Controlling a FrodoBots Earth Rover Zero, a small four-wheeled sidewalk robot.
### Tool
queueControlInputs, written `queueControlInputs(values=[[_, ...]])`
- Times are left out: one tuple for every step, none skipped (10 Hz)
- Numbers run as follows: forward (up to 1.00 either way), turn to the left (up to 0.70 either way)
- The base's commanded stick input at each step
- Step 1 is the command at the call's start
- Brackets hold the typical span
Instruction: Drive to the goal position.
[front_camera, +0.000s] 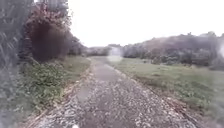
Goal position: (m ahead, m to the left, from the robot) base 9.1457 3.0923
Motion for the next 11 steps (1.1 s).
queueControlInputs(values=[[0.70, 0.14], [0.70, 0.14], [0.70, 0.14], [0.70, 0.14], [0.70, 0.10], [0.70, 0.03], [0.70, 0.00], [0.70, 0.00], [0.70, 0.00], [0.70, -0.02], [0.70, -0.05]])
